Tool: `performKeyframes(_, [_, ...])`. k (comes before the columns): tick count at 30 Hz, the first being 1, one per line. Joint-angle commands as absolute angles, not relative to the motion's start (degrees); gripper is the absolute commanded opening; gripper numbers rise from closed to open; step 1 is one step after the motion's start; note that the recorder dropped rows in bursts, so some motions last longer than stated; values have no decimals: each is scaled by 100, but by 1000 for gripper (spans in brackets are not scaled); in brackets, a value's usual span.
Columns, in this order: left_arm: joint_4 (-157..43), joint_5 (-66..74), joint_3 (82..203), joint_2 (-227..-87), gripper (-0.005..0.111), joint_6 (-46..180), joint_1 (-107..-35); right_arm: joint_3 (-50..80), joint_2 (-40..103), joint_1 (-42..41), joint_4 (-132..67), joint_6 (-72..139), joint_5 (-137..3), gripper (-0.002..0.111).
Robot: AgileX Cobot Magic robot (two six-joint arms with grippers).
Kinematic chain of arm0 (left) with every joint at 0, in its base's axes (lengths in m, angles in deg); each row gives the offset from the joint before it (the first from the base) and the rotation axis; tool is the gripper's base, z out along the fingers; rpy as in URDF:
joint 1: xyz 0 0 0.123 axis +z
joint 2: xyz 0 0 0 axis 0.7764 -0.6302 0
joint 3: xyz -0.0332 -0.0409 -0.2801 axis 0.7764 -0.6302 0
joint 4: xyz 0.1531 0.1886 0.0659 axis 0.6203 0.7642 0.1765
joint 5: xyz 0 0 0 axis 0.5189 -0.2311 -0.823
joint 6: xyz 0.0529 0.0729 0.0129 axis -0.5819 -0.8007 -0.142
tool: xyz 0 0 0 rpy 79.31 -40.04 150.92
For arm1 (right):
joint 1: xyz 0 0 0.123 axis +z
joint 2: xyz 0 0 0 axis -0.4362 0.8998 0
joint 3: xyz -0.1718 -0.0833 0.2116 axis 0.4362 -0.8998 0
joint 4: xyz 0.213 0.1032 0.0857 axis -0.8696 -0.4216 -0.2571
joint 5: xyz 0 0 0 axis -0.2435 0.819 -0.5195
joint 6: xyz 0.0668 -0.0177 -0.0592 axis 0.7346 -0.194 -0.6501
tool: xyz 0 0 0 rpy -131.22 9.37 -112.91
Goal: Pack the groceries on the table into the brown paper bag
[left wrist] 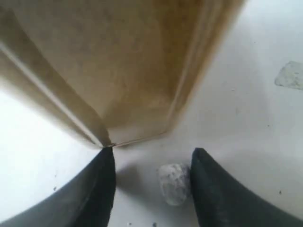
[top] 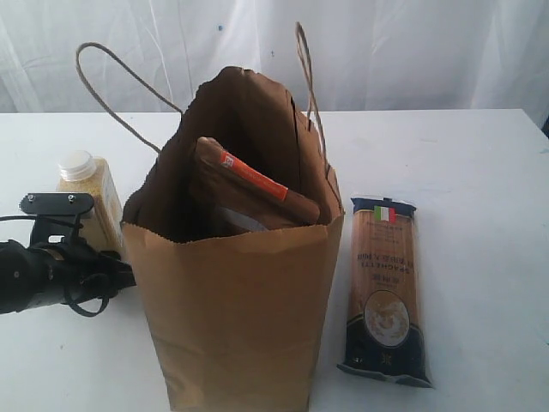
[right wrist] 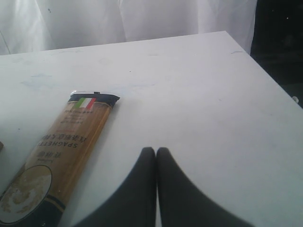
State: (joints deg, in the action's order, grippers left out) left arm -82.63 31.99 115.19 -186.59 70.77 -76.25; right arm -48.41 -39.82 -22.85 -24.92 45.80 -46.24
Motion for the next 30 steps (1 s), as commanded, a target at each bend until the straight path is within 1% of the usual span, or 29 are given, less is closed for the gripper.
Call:
performKeyframes(1, [-8353,2649,11474,-18784,38,6932,-7621,-4851,-4015,-2306,-2495,4580,-4658,0])
performKeyframes(5, [-8340,2562,11474,-18784,22,6777,-7621,-4851,-4015,-2306,-2495,4580,-4658,0])
performKeyframes(7, [-8277,2422,11474,-18784,9,6777,-7621,-4851,-4015,-2306,-2495,4580,-4658,0])
performKeyframes(8, [-8277,2311,11474,-18757,1,6777,-7621,-4851,-4015,-2306,-2495,4580,-4658,0])
performKeyframes(12, [-7972,1742,11474,-18430,0,6777,-7621,-4851,-4015,-2306,-2495,4580,-4658,0])
performKeyframes(16, [-7852,1131,11474,-17669,0,6777,-7621,-4851,-4015,-2306,-2495,4580,-4658,0])
performKeyframes(30, [-7872,-1153,11474,-14043,0,6845,-7621,-4851,-4015,-2306,-2495,4580,-4658,0])
